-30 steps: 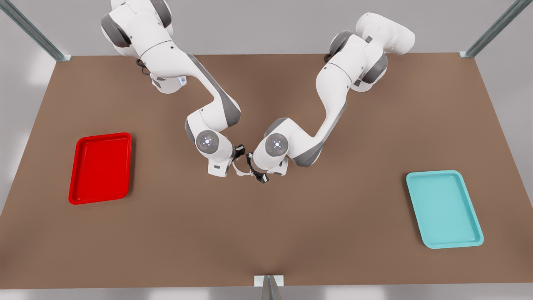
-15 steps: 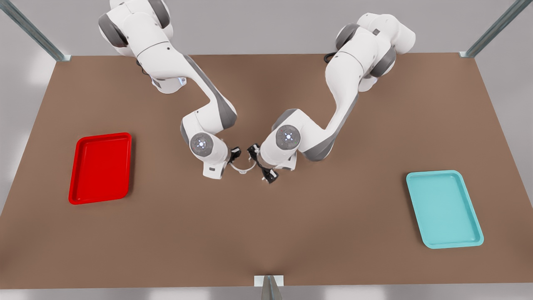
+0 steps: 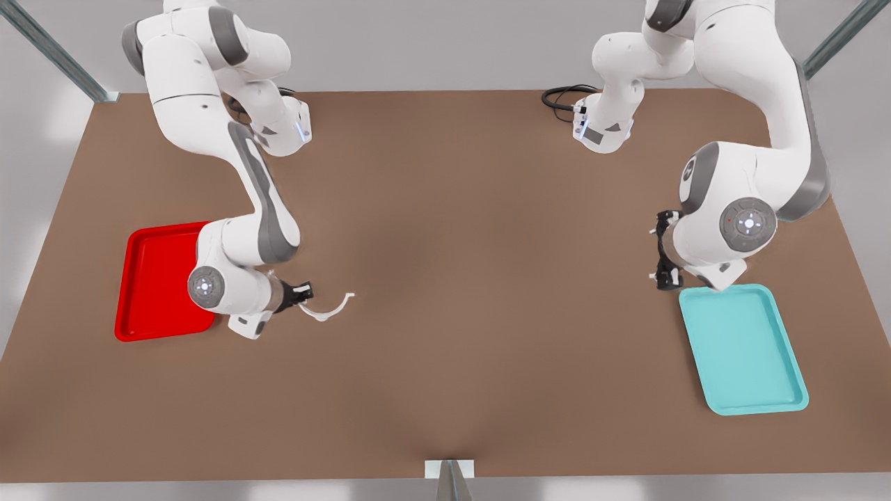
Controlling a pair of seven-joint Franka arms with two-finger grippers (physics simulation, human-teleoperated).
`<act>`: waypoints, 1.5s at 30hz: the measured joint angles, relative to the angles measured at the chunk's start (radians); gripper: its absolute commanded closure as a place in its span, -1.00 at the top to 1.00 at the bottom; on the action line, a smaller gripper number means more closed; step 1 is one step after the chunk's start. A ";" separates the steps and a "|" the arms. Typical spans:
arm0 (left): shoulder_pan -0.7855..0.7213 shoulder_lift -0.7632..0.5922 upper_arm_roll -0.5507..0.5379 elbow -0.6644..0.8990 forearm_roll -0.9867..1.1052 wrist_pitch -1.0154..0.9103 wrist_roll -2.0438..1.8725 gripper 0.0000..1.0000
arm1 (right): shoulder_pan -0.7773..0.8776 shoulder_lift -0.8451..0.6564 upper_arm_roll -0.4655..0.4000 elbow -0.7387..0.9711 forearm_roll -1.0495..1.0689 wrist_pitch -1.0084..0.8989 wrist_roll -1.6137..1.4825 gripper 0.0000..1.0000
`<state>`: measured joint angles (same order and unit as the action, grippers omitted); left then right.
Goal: Take the drainage pipe clamp from the left arm, pass it to the right arm, and place it in the plate on the right side
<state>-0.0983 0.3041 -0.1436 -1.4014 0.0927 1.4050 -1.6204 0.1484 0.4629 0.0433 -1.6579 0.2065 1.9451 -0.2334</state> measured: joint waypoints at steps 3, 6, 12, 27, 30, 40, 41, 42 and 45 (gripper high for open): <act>0.010 0.006 -0.002 0.009 -0.058 -0.060 0.208 1.00 | -0.087 0.004 -0.002 0.005 -0.006 -0.012 -0.061 -0.57; 0.014 0.005 -0.004 0.010 -0.075 -0.090 0.383 1.00 | -0.161 0.010 -0.003 0.013 -0.021 -0.018 -0.125 -0.57; 0.015 0.008 -0.003 0.011 -0.061 -0.113 0.657 1.00 | -0.301 0.017 -0.004 0.024 -0.074 -0.018 -0.246 -0.57; 0.009 0.005 -0.009 0.019 -0.049 -0.139 1.042 1.00 | -0.619 0.179 -0.005 0.107 -0.171 0.056 -0.546 -0.57; 0.008 0.007 -0.009 0.019 -0.049 -0.138 1.087 1.00 | -0.626 0.177 -0.008 0.090 -0.181 0.062 -0.598 0.99; 0.009 0.016 -0.009 0.019 -0.049 -0.121 1.193 1.00 | -0.607 0.132 -0.001 0.112 -0.202 0.047 -0.706 1.00; 0.009 0.016 -0.009 0.019 -0.049 -0.120 1.200 1.00 | -0.588 0.117 0.000 0.134 -0.198 0.029 -0.716 1.00; 0.009 0.016 -0.009 0.019 -0.049 -0.119 1.208 1.00 | -0.556 0.108 0.000 0.185 -0.195 0.001 -0.722 1.00; 0.009 0.016 -0.009 0.019 -0.050 -0.116 1.227 1.00 | -0.393 0.098 -0.008 0.366 -0.207 -0.159 -0.688 1.00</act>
<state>-0.0890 0.3203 -0.1531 -1.3825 0.0429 1.2886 -0.3931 -0.2449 0.5612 0.0349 -1.2917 -0.0007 1.7865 -0.9217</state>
